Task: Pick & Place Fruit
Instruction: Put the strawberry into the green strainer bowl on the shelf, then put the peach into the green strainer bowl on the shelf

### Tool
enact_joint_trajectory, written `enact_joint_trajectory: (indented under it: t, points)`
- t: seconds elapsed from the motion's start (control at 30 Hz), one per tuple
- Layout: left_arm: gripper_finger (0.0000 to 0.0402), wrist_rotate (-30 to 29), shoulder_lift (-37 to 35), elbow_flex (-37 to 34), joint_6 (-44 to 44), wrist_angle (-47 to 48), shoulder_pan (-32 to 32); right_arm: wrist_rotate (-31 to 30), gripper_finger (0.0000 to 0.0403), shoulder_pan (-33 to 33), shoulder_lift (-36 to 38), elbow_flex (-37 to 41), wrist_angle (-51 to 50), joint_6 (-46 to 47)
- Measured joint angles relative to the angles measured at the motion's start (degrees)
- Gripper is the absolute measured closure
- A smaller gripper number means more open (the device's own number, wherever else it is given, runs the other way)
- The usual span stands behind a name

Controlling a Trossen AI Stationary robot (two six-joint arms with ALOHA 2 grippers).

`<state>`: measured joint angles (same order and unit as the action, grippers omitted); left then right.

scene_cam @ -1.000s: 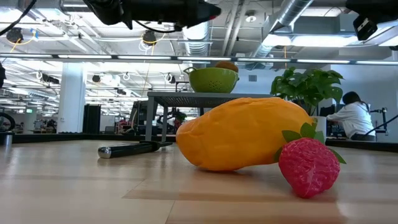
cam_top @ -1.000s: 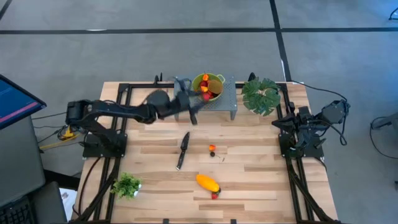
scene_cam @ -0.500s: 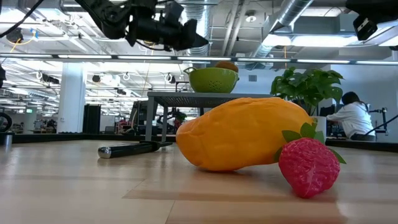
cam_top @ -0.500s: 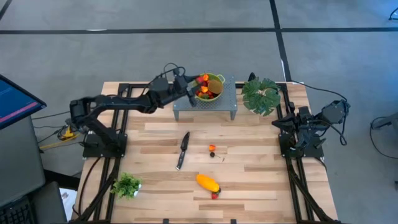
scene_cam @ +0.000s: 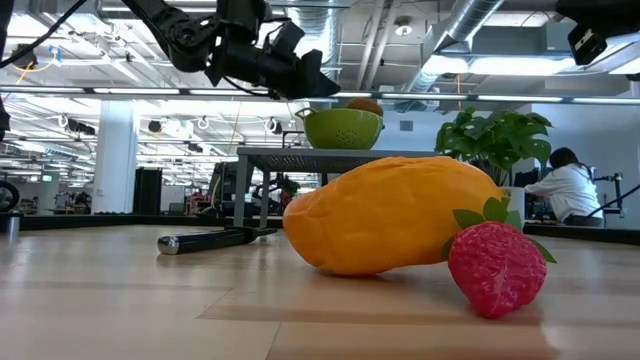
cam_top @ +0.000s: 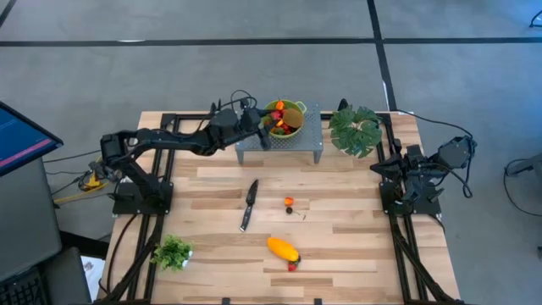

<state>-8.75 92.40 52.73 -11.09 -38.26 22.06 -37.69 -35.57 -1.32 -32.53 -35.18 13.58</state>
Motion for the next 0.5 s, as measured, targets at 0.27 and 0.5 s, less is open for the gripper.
enact_joint_trajectory:
  t: [0.27,0.5]
  points:
    - [0.0194,-2.49,-0.01,0.00,-0.18,3.09,-0.02,0.02,0.0397,0.01,-0.01,0.00,0.00,0.00]
    - [0.0160,-2.82,-2.70,0.00,1.23,3.68,-2.95,0.00,0.0397,0.00,0.00,0.00,0.00,-0.01]
